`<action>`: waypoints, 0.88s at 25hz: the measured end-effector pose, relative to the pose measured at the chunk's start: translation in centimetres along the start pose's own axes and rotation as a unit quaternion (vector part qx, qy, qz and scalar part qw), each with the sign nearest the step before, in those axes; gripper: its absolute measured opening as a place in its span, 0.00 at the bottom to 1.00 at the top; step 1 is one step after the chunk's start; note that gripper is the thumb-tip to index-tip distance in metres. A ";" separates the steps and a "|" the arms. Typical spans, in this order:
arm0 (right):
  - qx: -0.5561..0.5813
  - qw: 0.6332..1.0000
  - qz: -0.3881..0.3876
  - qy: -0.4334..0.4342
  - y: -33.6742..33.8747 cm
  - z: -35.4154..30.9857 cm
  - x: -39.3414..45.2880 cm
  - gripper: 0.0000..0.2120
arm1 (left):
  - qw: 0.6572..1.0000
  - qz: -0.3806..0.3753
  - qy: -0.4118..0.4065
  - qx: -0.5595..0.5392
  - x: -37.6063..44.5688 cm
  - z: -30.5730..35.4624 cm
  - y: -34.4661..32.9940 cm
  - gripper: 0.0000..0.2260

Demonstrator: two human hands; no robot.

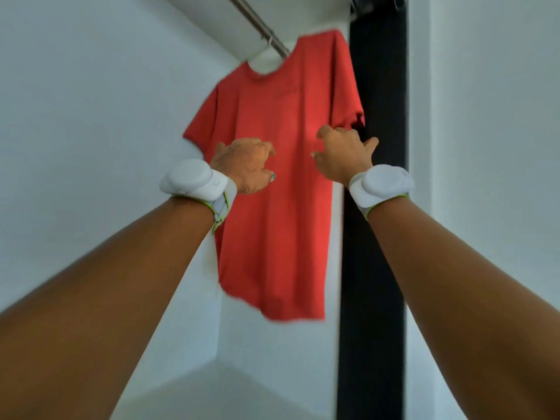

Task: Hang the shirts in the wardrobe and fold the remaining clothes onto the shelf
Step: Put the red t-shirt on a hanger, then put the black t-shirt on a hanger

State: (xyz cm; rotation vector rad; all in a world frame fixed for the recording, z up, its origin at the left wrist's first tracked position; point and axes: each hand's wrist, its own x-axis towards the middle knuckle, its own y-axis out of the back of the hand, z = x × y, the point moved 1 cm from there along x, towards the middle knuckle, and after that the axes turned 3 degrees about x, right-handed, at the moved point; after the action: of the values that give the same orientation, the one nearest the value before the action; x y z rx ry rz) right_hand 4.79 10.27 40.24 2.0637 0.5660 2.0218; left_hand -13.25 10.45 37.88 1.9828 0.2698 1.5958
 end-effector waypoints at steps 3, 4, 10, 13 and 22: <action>0.063 0.994 -0.056 -0.065 1.7 3.4 -12.9 0.17 | 0.995 -0.047 0.000 -0.084 -9.6 6.8 -3.1 0.21; 0.104 0.989 -0.056 -0.089 2.0 3.9 -15.2 0.17 | 0.992 -0.044 0.012 -0.116 -11.4 8.0 -3.8 0.20; 0.211 0.923 -0.089 -0.309 10.4 11.1 -39.7 0.13 | 0.860 -0.181 0.102 -0.466 -29.9 23.1 -6.6 0.11; 0.205 0.887 -0.061 -0.409 16.0 13.4 -51.9 0.13 | 0.735 -0.285 0.150 -0.596 -38.9 31.5 -6.5 0.09; 0.069 0.703 0.044 -0.707 34.7 9.8 -85.5 0.05 | 0.487 -0.610 0.114 -0.614 -66.5 50.0 0.4 0.08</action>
State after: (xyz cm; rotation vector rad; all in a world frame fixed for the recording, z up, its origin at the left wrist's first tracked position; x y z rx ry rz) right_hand 19.68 -54.37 -24.63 2.8787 0.2368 -0.0631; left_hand 16.19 -37.87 -23.09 0.1132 0.3419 0.5351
